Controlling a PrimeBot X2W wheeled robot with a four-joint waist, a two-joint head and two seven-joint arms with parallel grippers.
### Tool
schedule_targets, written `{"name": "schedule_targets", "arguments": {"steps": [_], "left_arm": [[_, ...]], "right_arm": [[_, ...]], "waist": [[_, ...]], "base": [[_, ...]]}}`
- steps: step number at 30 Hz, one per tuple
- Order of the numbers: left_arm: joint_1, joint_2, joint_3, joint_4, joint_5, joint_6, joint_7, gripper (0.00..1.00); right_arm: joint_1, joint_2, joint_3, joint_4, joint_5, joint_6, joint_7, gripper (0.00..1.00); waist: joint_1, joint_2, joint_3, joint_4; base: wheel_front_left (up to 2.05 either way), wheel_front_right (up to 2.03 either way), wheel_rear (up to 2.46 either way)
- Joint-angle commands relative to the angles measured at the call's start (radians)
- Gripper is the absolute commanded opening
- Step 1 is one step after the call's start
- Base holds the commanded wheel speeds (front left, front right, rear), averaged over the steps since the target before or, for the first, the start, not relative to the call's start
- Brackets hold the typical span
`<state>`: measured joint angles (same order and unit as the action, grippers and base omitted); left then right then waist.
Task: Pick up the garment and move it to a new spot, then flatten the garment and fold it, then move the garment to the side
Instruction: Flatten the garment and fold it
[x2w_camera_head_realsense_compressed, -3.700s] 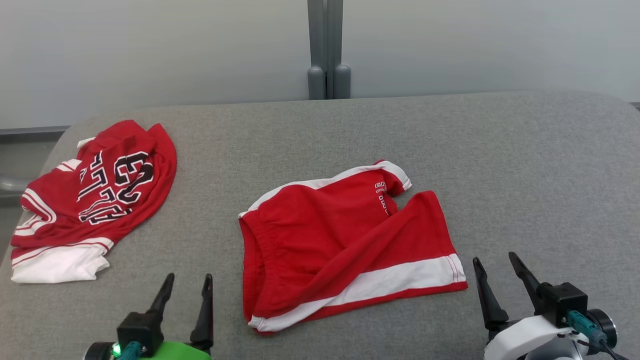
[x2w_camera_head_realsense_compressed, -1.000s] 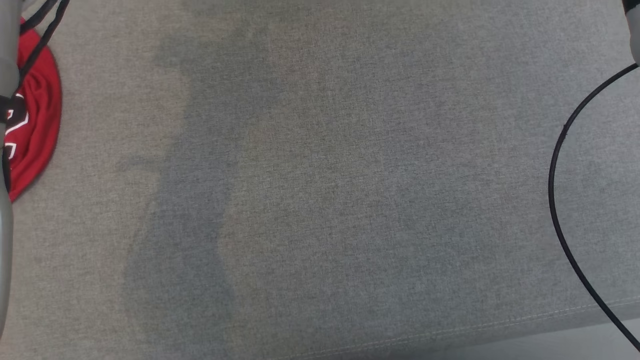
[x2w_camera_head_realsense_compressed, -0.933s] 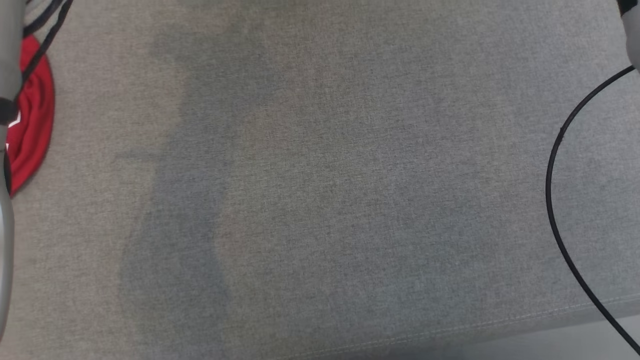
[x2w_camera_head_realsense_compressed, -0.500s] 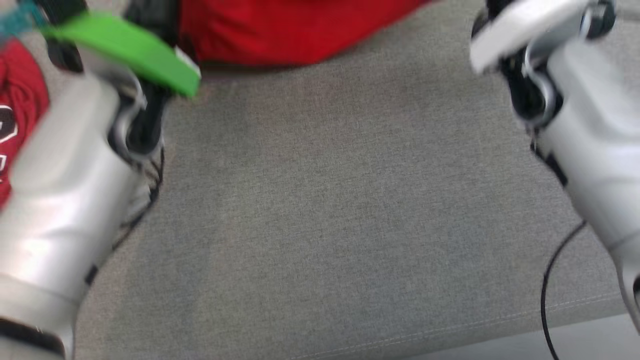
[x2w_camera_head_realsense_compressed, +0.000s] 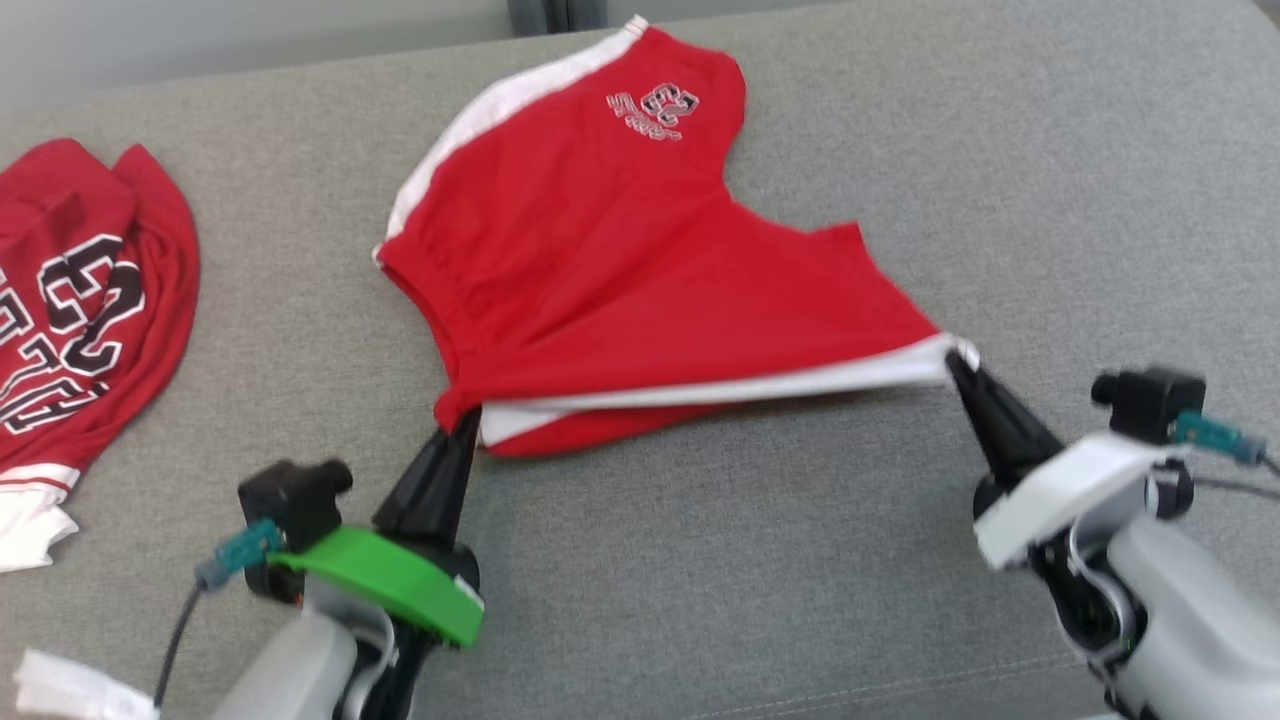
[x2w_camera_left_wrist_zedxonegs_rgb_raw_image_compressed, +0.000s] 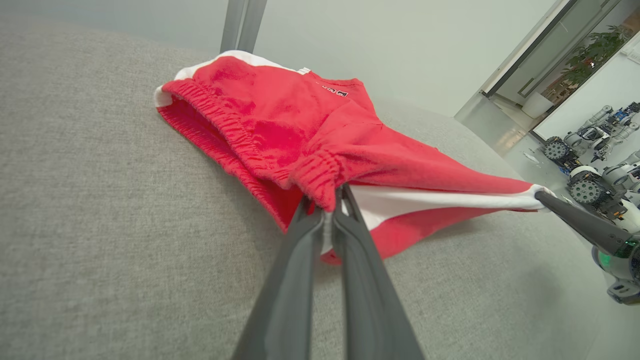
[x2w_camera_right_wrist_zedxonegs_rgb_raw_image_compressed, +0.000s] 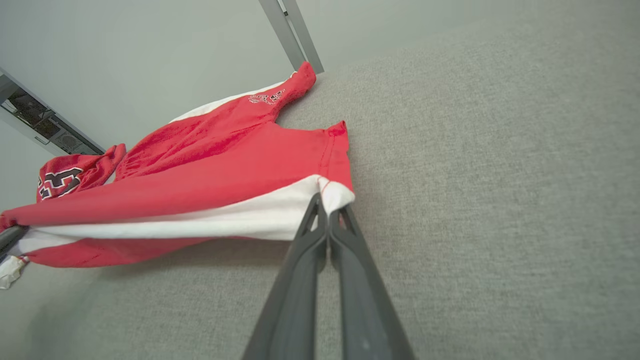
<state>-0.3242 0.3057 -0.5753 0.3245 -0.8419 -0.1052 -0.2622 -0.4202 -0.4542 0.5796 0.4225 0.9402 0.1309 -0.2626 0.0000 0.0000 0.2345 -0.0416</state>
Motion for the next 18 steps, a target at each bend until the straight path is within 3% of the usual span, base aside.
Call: {"name": "schedule_targets", "arguments": {"steps": [1, 8, 18], "left_arm": [[0.038, 0.003, 0.011, -0.011, 0.021, 0.005, -0.003, 0.00], [0.187, 0.005, 0.016, -0.019, 0.070, 0.004, -0.003, 0.00], [0.276, 0.007, 0.007, -0.056, 0.106, 0.005, -0.003, 0.00]], "right_arm": [[0.050, -0.004, -0.008, -0.017, -0.014, 0.000, -0.003, 0.00], [0.299, 0.011, -0.067, -0.120, -0.045, 0.000, 0.007, 0.00], [0.558, 0.090, -0.266, -0.286, -0.117, -0.001, 0.083, 0.00]], "waist": [[0.0000, 0.0000, -0.037, 0.013], [0.0000, 0.0000, -0.099, 0.032], [0.0000, 0.0000, -0.139, 0.061]], "base": [[0.00, 0.00, 0.00], [0.00, 0.00, 0.00], [0.00, 0.00, 0.00]]}}
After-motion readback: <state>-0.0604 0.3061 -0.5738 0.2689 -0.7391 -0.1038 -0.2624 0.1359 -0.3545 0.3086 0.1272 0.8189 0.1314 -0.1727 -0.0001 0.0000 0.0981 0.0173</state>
